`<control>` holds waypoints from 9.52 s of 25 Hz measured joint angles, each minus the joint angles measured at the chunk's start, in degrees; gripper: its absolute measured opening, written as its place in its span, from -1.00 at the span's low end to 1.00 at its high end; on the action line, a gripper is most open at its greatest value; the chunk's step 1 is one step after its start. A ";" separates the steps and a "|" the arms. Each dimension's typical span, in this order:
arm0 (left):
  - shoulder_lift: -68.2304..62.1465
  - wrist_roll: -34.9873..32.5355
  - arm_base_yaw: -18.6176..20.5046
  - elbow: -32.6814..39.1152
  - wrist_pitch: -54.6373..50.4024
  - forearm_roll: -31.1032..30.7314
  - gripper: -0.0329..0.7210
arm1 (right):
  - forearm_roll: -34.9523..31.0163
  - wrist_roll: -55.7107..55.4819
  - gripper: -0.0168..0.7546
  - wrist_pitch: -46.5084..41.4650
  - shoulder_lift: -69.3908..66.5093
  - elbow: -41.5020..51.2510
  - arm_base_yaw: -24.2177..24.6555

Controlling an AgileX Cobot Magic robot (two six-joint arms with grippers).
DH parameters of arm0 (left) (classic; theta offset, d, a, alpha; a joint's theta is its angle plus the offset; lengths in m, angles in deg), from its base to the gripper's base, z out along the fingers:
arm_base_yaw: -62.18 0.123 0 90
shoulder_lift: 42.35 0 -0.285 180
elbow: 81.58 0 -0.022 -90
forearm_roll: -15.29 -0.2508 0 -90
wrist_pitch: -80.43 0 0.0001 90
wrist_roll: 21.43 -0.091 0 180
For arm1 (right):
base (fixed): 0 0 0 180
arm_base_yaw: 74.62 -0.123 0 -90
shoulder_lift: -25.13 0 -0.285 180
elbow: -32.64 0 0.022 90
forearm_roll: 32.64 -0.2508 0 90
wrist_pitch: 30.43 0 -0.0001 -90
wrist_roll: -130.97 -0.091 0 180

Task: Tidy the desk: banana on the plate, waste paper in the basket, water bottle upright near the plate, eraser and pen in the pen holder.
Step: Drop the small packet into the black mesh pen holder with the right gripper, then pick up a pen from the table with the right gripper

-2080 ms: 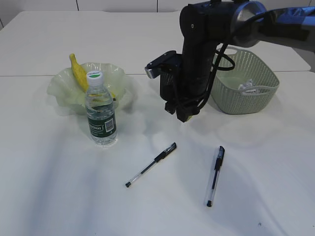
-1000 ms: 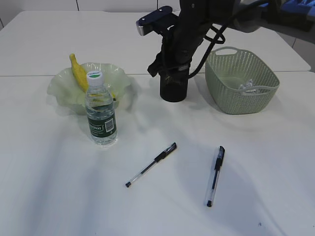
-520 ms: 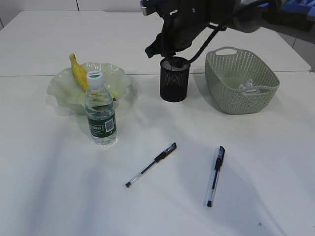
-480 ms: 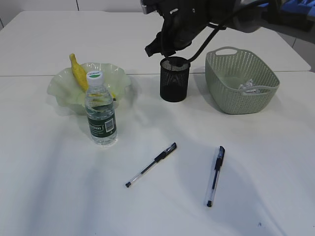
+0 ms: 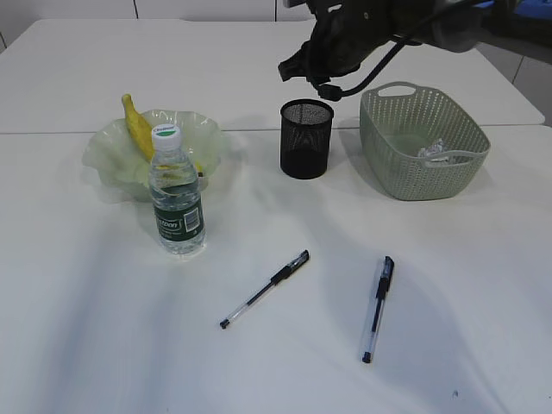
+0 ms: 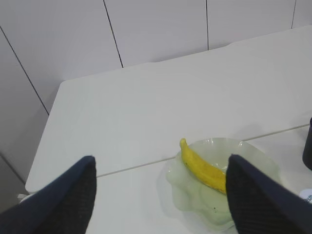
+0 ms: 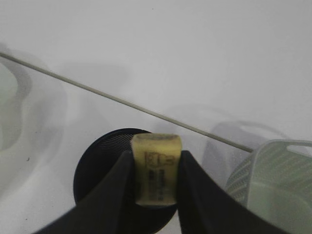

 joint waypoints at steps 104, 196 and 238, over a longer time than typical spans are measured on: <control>6.10 0.00 0.00 0.00 -2.61 -0.10 0.65 | -2.14 -4.75 -0.31 -37.13 10.61 -16.83 1.11; 6.58 0.00 0.00 0.00 -2.78 -1.97 0.51 | 8.24 -14.56 -0.33 37.81 45.04 77.74 -0.79; 6.58 0.00 0.00 0.00 -3.01 -0.31 0.51 | -20.66 -22.46 -0.33 10.66 38.90 68.47 -0.79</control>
